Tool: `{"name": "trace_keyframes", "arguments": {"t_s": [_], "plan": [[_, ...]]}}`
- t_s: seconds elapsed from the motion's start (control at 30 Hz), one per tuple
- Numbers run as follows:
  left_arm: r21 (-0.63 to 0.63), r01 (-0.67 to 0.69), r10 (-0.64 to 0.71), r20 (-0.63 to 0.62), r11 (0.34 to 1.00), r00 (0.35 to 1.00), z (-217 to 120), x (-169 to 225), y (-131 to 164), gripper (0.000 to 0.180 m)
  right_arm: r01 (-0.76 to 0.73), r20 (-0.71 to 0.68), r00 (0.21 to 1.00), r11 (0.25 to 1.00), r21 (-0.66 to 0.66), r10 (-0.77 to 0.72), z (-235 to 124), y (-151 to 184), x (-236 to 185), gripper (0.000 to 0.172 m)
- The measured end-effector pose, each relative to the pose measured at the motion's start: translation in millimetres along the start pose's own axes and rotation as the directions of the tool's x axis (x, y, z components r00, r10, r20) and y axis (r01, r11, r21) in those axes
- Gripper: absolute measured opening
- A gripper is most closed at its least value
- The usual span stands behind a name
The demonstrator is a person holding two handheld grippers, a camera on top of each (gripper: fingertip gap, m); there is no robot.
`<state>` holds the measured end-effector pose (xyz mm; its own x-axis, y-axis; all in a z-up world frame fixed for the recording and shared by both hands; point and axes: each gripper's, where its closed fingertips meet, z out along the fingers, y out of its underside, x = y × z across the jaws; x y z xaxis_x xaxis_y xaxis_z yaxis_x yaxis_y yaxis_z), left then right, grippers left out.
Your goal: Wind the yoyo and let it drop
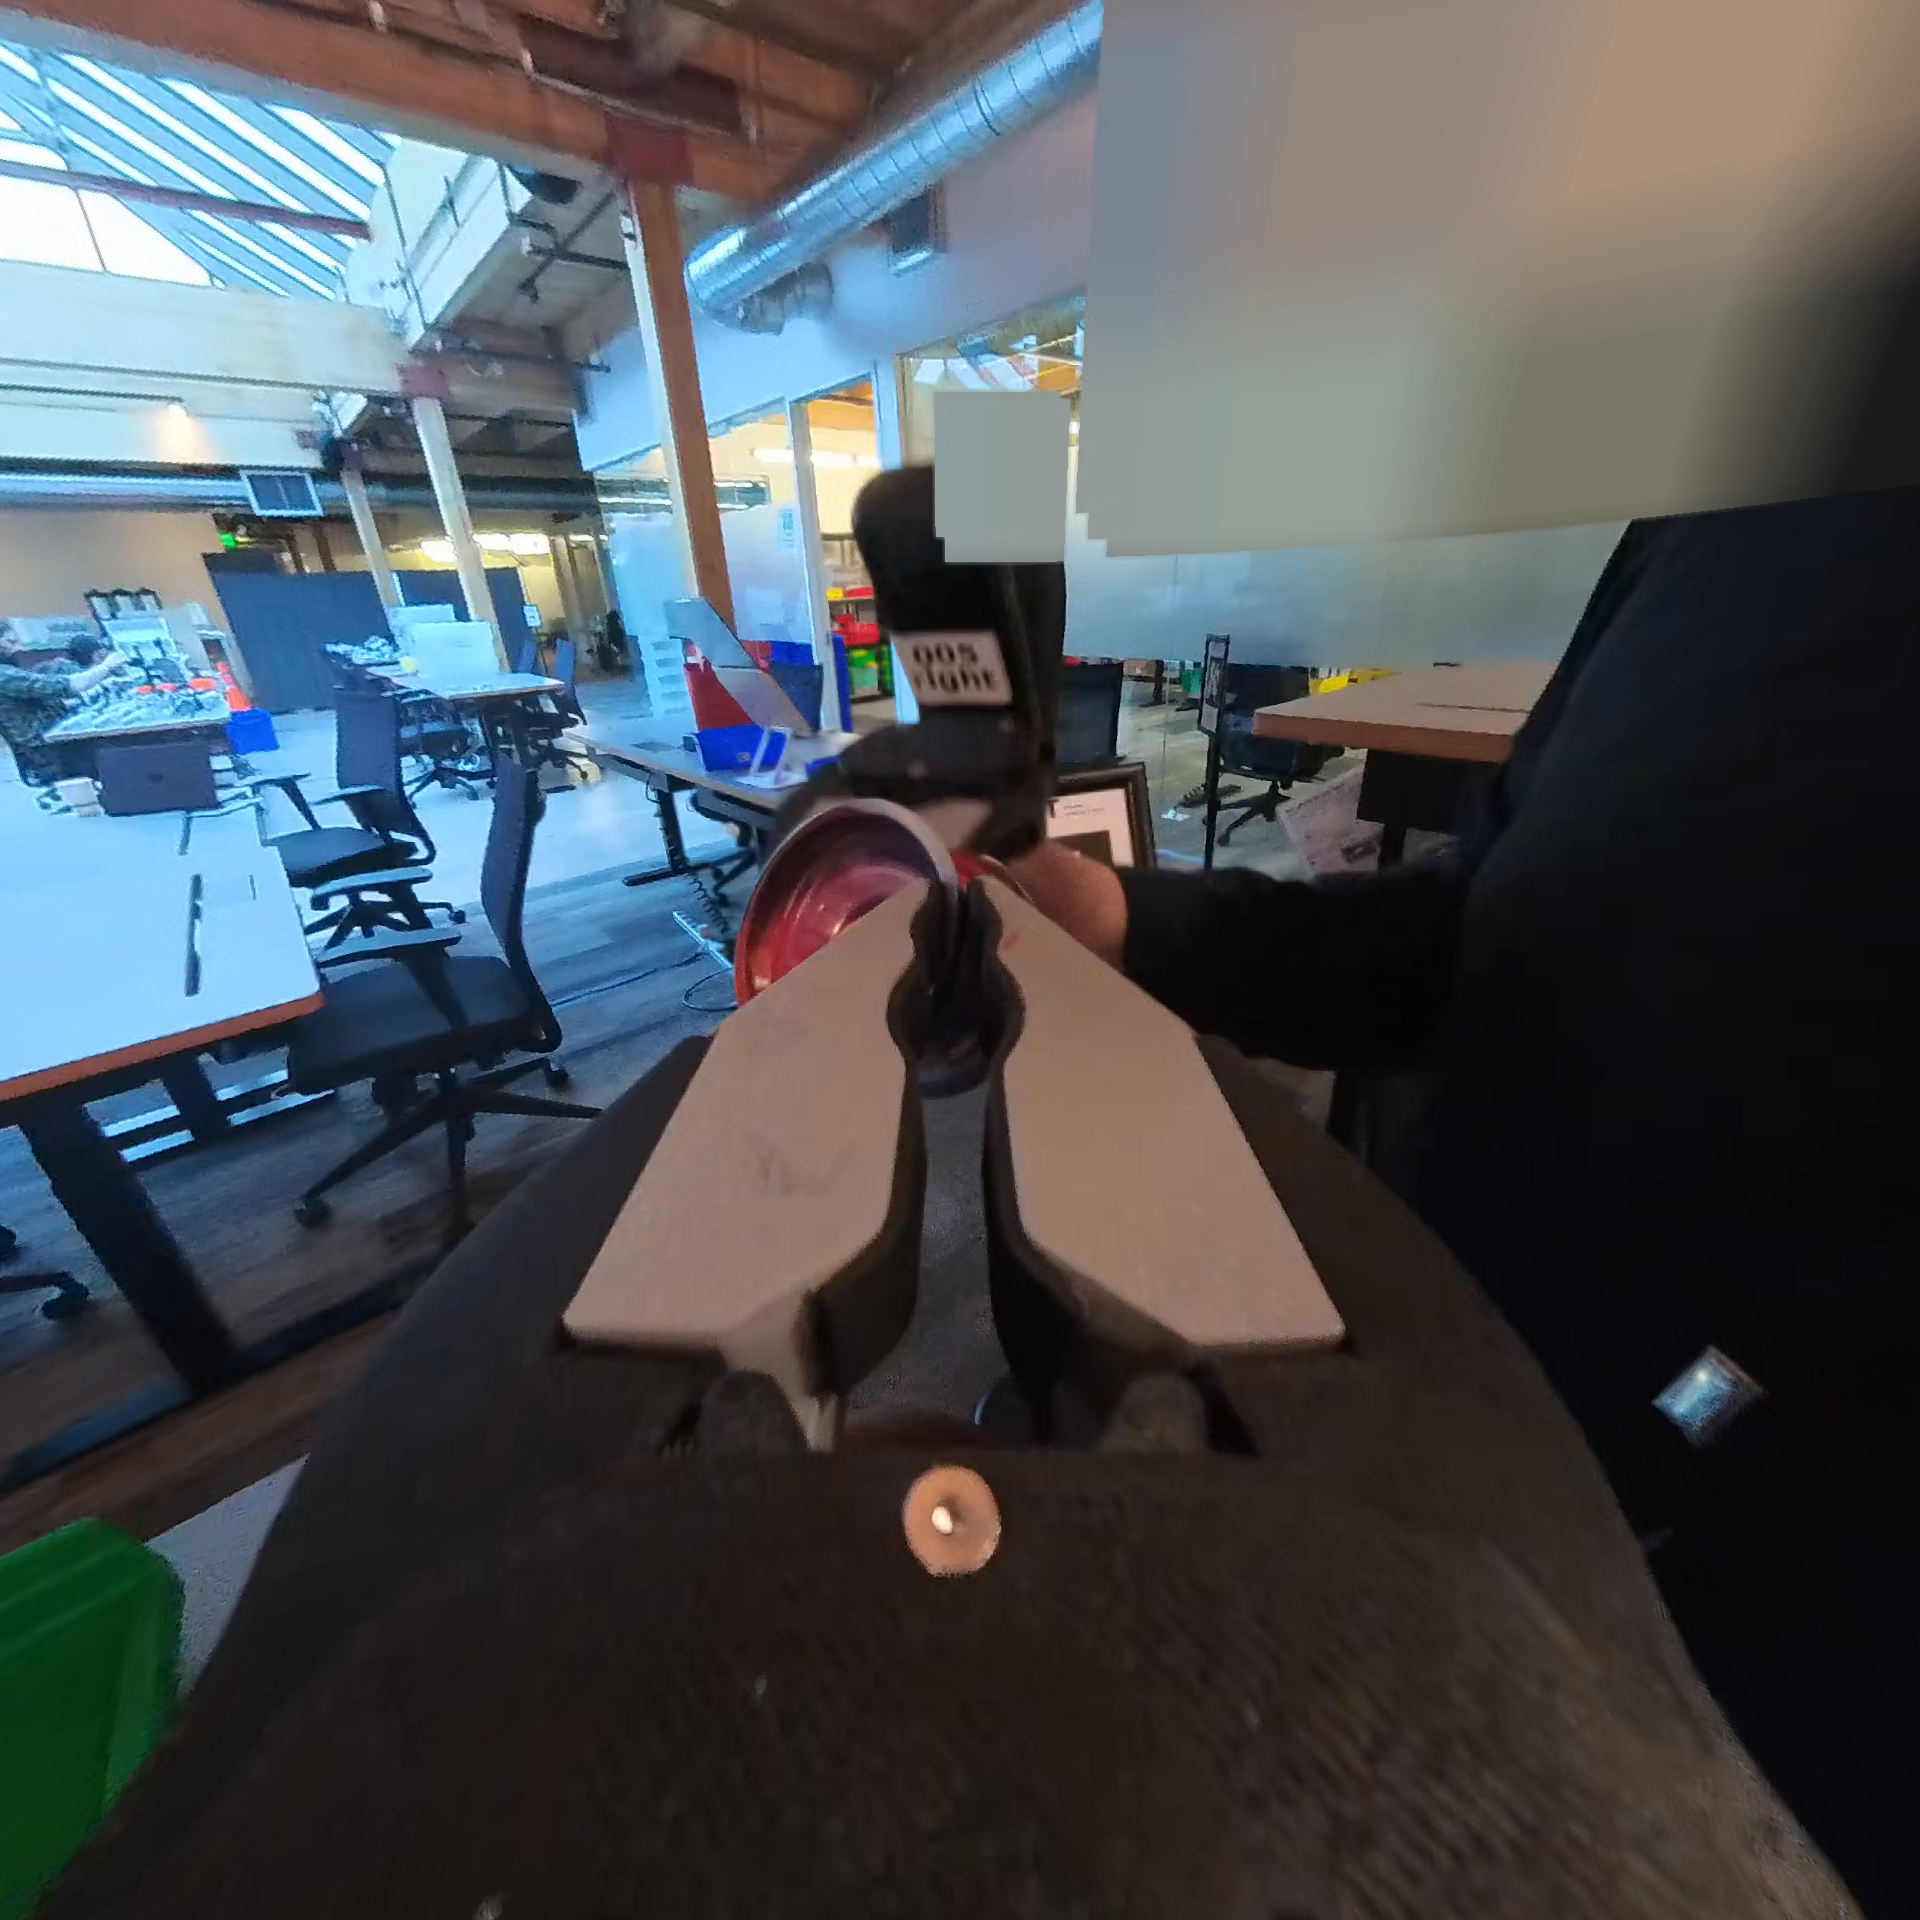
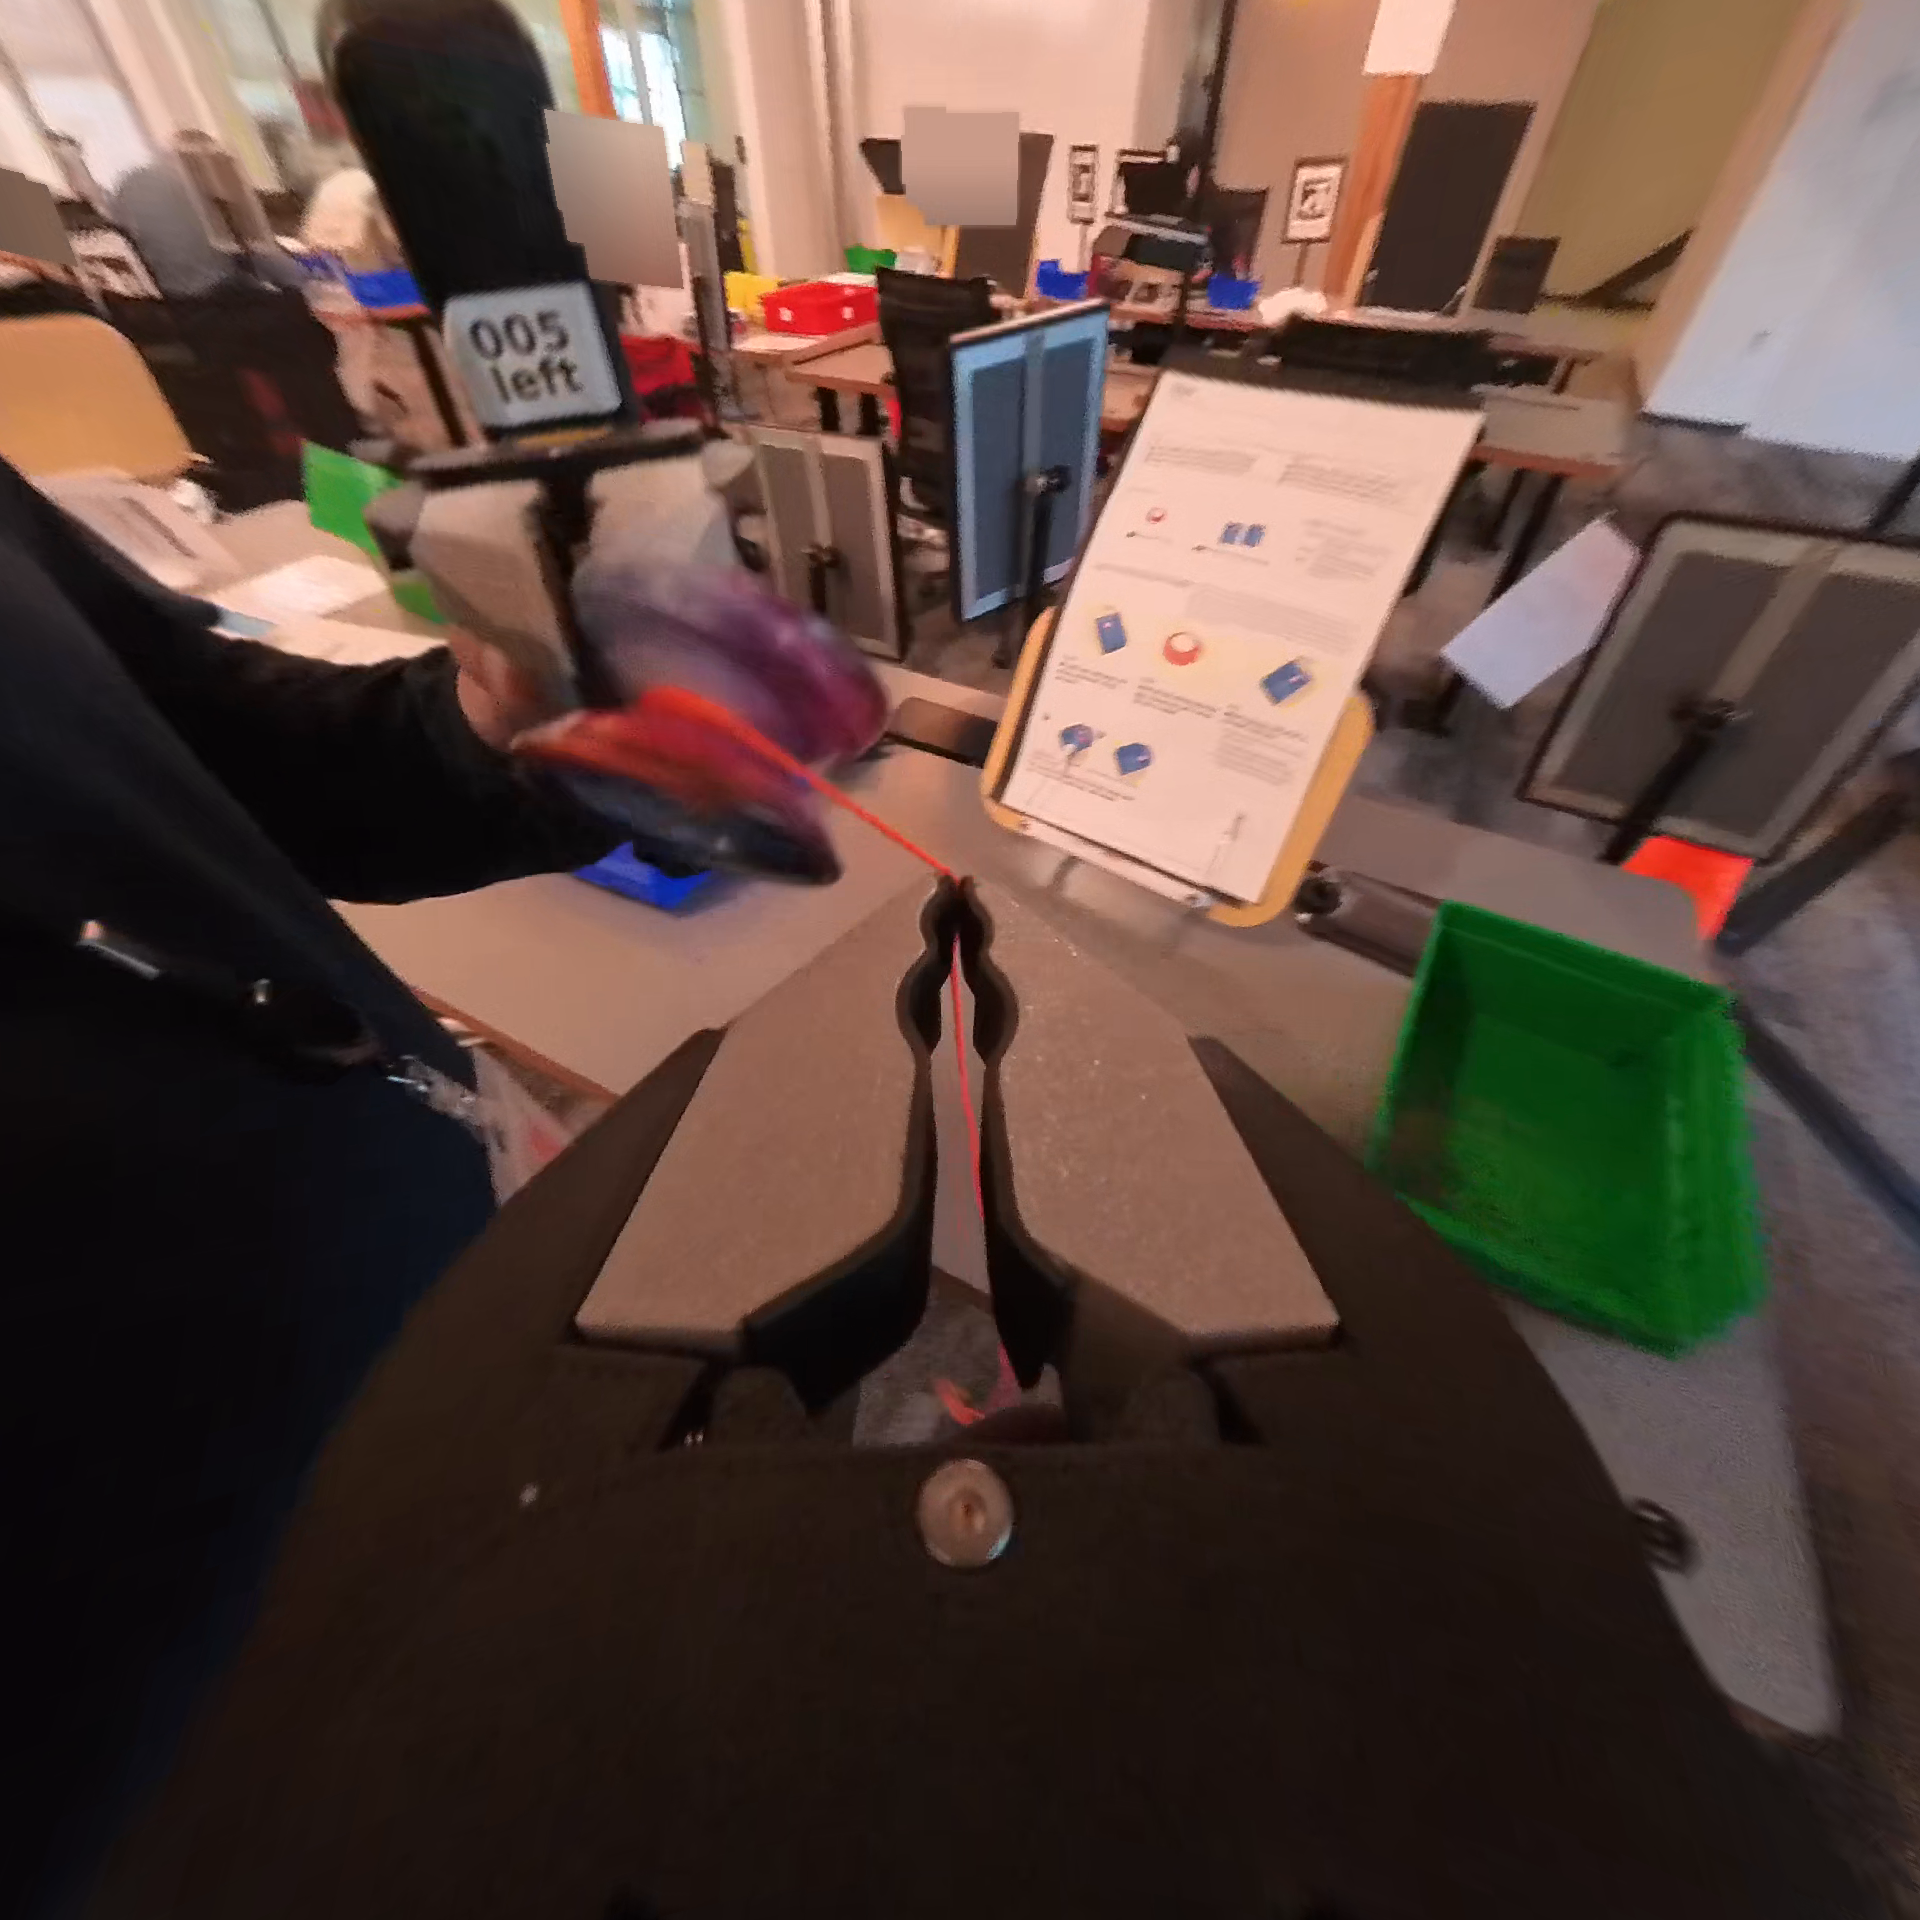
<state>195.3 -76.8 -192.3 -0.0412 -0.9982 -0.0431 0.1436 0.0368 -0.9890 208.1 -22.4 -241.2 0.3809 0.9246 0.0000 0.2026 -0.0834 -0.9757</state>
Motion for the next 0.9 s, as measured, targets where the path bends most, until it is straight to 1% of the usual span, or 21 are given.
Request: {"name": "trace_keyframes", "arguments": {"t_s": [0.1, 0.17, 0.27, 0.33, 0.4, 0.6, 0.8, 0.9], "plan": [[0.017, 0.004, -0.005, 0.045, 1.000, 0.999, -1, -6, -5, 0.001, -0.081, 0.093, 0.993, 0.996, 0.029, 0.078, 25, 15, -25, 0.000], [0.036, 0.015, -0.018, 0.083, 0.999, 0.996, -2, -12, -8, 0.002, -0.135, 0.149, 0.981, 0.989, 0.054, 0.126, 36, 17, -42, 0.000], [0.078, 0.024, -0.038, 0.180, 0.997, 0.983, -8, -30, -11, 0.003, -0.224, 0.198, 0.958, 0.971, 0.079, 0.205, 40, 15, -54, 0.000], [0.094, 0.029, -0.051, 0.238, 0.995, 0.970, -13, -42, -13, 0.003, -0.234, 0.201, 0.955, 0.970, 0.060, 0.218, 40, 20, -59, 0.000], [0.077, 0.020, -0.041, 0.280, 0.997, 0.959, -15, -50, -10, 0.003, -0.227, 0.204, 0.955, 0.973, 0.032, 0.216, 41, 26, -65, 0.000], [0.061, 0.014, -0.033, 0.319, 0.998, 0.947, -12, -59, -3, 0.003, -0.233, 0.212, 0.952, 0.972, 0.042, 0.219, 42, 23, -75, 0.000], [0.082, 0.035, -0.060, 0.318, 0.996, 0.946, -9, -63, -2, 0.003, -0.228, 0.224, 0.952, 0.972, 0.054, 0.211, 42, 18, -80, 0.000], [0.071, 0.027, -0.048, 0.324, 0.997, 0.945, -8, -63, 0, 0.002, -0.221, 0.240, 0.951, 0.973, 0.073, 0.198, 40, 11, -82, 0.000]]}}
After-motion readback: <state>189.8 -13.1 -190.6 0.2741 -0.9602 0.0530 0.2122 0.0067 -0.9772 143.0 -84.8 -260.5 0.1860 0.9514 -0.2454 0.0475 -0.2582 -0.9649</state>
